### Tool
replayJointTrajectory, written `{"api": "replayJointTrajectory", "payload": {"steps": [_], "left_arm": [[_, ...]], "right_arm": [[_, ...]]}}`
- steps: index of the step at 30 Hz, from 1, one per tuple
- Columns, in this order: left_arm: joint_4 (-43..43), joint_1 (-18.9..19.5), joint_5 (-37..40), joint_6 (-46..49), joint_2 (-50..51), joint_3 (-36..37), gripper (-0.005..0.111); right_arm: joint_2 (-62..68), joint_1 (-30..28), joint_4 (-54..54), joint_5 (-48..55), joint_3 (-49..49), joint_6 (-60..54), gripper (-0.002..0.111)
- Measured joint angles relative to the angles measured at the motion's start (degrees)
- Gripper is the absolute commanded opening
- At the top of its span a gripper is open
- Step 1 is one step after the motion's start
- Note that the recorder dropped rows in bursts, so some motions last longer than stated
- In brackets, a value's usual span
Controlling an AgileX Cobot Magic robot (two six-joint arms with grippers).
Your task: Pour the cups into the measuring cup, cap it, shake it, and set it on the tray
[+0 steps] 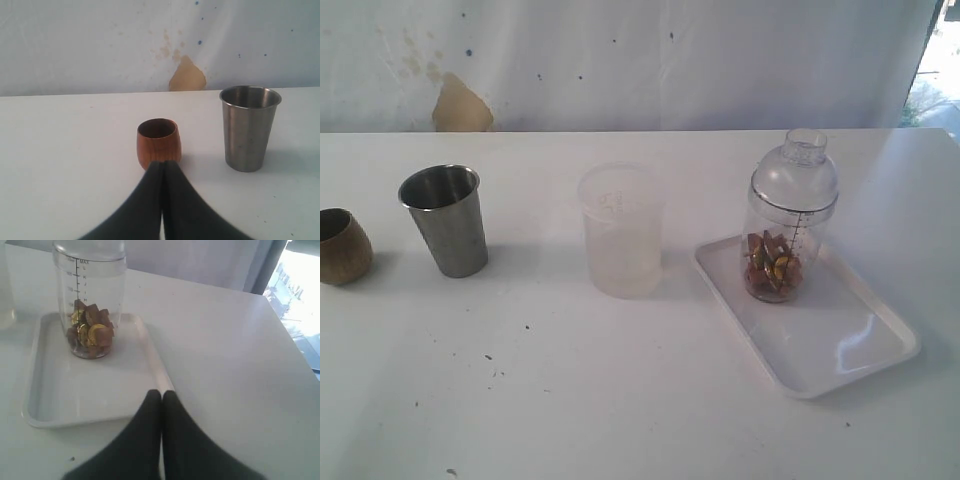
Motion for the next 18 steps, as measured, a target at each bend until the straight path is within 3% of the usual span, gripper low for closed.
{"api": "replayJointTrajectory", "payload": {"steps": [18], "left_arm": [[0.0,0.0,0.0,0.0,0.0,0.0,0.0]], "right_arm": [[0.0,0.0,0.0,0.0,0.0,1.3,0.0]]}}
